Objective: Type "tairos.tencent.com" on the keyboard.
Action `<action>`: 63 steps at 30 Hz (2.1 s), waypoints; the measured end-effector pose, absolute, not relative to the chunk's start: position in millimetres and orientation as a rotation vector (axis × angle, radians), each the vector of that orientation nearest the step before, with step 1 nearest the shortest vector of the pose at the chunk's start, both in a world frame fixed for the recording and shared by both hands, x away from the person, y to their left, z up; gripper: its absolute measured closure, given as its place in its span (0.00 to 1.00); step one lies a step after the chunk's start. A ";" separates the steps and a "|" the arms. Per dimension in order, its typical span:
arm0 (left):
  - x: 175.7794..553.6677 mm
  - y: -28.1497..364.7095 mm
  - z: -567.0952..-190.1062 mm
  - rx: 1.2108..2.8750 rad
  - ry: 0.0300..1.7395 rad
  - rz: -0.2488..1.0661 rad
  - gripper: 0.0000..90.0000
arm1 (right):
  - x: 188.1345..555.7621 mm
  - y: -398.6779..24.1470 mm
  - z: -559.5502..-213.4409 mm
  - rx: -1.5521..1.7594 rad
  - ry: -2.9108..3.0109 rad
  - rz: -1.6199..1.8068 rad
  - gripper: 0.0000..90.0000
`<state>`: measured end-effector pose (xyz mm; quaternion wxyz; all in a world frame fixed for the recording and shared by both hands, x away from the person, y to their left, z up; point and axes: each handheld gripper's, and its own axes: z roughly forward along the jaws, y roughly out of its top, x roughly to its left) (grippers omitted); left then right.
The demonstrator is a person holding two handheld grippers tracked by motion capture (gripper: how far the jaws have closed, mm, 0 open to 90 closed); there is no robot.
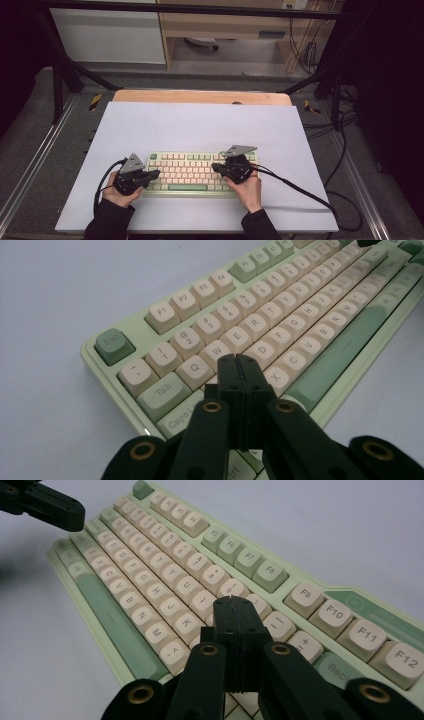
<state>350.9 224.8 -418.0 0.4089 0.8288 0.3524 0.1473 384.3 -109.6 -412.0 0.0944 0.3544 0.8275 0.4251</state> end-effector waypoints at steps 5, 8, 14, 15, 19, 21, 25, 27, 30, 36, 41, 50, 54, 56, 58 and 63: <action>351.1 225.5 -418.2 2.086 0.891 0.372 1.00 | 388.9 -102.2 -418.0 1.051 2.465 1.241 1.00; 351.0 225.8 -417.7 2.084 0.888 0.372 1.00 | 391.2 -96.2 -419.5 1.045 2.475 1.231 1.00; 351.2 226.5 -417.6 2.082 0.888 0.372 1.00 | 394.8 -89.3 -423.6 1.048 2.484 1.225 1.00; 351.2 226.5 -417.6 2.082 0.888 0.371 1.00 | 395.1 -89.3 -424.5 1.045 2.490 1.220 1.00; 351.1 225.8 -418.0 2.083 0.888 0.371 1.00 | 395.7 -88.1 -427.5 1.044 2.492 1.214 1.00; 351.2 225.7 -418.2 2.084 0.888 0.372 1.00 | 395.8 -87.7 -427.8 1.046 2.493 1.219 1.00; 351.2 225.9 -417.7 2.083 0.888 0.373 1.00 | 395.6 -87.7 -427.8 1.050 2.496 1.217 1.00; 351.0 225.9 -417.4 2.083 0.887 0.374 1.00 | 395.4 -87.6 -428.0 1.051 2.496 1.216 1.00; 351.1 225.8 -417.6 2.084 0.887 0.373 1.00 | 395.2 -87.3 -428.4 1.053 2.498 1.213 1.00; 351.2 225.9 -417.5 2.083 0.886 0.372 1.00 | 395.2 -86.9 -429.9 1.052 2.507 1.200 1.00; 350.9 225.7 -417.0 2.082 0.884 0.372 1.00 | 393.7 -89.4 -424.3 1.032 2.503 1.219 1.00; 350.9 225.6 -415.8 2.079 0.880 0.372 1.00 | 389.0 -96.3 -411.2 1.015 2.501 1.235 1.00; 350.9 224.9 -415.1 2.076 0.880 0.372 1.00 | 386.6 -99.1 -407.6 0.995 2.506 1.228 1.00; 351.1 224.2 -415.1 2.078 0.879 0.371 1.00 | 385.2 -100.1 -405.7 0.991 2.511 1.225 1.00; 351.4 223.2 -414.8 2.077 0.879 0.371 0.99 | 383.8 -101.1 -403.9 0.983 2.513 1.223 1.00; 352.2 218.8 -414.2 2.078 0.873 0.371 0.99 | 379.6 -104.8 -400.6 0.969 2.521 1.214 1.00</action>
